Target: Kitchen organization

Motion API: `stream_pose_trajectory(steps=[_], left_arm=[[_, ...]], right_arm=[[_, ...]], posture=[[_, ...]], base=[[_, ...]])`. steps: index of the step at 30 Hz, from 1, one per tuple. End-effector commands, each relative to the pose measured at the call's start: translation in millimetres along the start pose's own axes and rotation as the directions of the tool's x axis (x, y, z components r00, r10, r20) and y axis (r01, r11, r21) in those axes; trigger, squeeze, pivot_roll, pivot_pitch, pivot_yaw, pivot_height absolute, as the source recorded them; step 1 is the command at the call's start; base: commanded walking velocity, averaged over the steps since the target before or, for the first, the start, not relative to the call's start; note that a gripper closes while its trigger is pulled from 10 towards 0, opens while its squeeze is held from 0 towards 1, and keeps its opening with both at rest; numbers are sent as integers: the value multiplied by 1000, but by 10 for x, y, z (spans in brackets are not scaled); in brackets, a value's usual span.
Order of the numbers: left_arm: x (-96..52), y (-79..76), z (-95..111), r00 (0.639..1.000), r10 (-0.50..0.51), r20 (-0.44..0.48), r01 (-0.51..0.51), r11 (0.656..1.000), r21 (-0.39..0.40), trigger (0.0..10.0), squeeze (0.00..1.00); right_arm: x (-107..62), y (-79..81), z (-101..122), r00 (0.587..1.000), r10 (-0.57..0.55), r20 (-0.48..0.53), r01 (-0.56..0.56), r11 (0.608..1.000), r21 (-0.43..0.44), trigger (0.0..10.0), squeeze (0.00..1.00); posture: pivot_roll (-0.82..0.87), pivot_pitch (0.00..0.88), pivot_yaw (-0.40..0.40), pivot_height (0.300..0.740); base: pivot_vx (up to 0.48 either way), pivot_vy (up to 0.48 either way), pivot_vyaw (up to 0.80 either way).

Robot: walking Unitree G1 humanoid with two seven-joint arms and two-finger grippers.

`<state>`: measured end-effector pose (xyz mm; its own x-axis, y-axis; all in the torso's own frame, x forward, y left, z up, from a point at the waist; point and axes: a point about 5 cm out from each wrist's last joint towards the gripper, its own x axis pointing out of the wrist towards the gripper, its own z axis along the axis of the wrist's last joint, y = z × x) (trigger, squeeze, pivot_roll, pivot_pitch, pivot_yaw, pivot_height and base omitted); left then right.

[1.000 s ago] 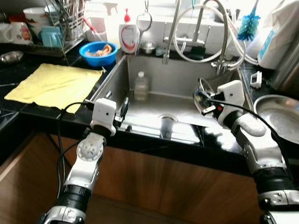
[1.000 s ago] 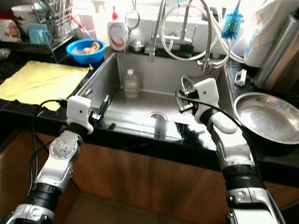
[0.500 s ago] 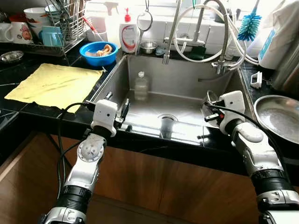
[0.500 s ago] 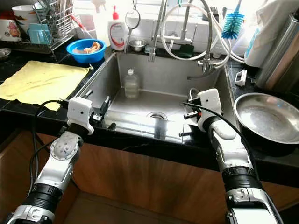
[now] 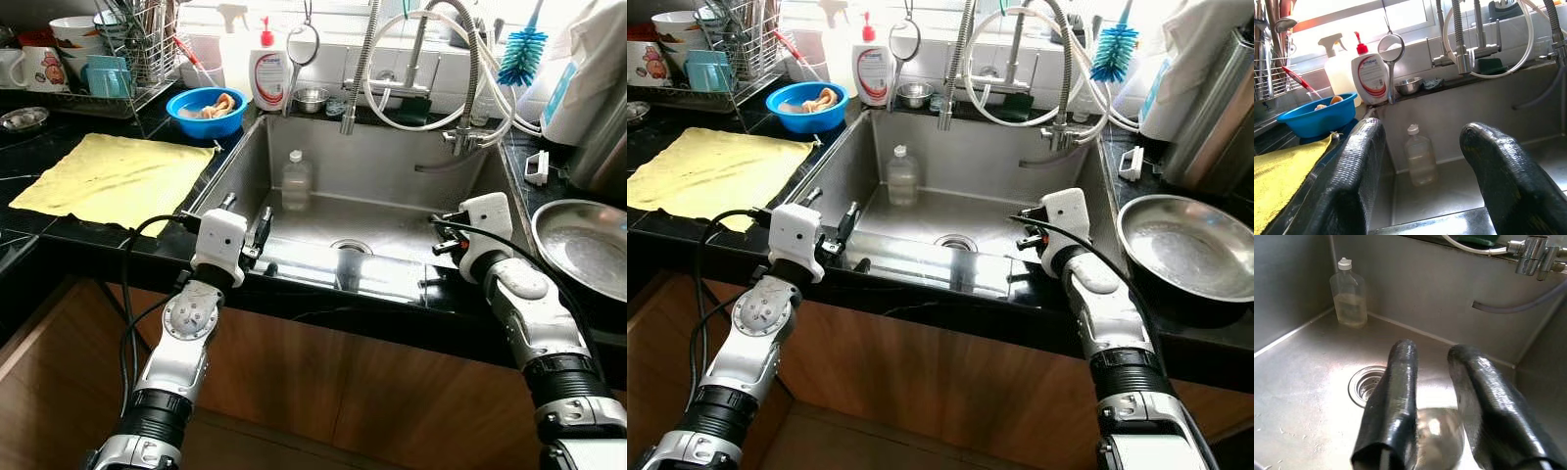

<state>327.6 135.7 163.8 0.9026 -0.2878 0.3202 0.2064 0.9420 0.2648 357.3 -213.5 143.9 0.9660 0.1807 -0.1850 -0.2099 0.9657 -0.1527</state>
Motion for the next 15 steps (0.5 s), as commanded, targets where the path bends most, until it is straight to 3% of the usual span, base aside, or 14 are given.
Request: stream_pose_trajectory(steps=[1,5,6,7,8,13,15], left_arm=[[-3,0,17,1000,-3,5,3,1000,5,10000,0],[-2,-1,18,1000,-1,5,1,1000,4,10000,0],[-2,-2,19,1000,1,5,-1,1000,4,10000,0],[-2,-2,19,1000,1,5,-1,1000,4,10000,0],[-3,0,20,1000,2,5,-2,1000,4,10000,0],[-2,4,21,1000,5,5,-5,1000,3,10000,0],[0,12,20,1000,6,4,-6,1000,5,10000,0]], right_arm=[[15,50,45,1000,10,25,-10,1000,-6,10000,1000],[13,58,53,1000,-2,29,3,1000,-22,10000,1000],[6,46,95,999,-30,46,32,999,-45,10000,271],[6,46,95,999,-30,46,32,999,-45,10000,271],[-8,23,152,996,-66,68,70,996,-57,10000,0],[-80,-58,371,970,-176,170,189,980,-62,10000,0],[-232,-248,620,895,-349,277,359,933,16,10000,0]], posture=[[21,0,-22,740],[23,0,-25,740],[23,0,-25,740],[23,0,-25,740],[21,0,-28,740],[20,0,-29,740],[15,0,-27,740]], base=[[0,0,0],[0,0,0],[0,0,0],[0,0,0],[0,0,0],[0,0,0],[0,0,0]])
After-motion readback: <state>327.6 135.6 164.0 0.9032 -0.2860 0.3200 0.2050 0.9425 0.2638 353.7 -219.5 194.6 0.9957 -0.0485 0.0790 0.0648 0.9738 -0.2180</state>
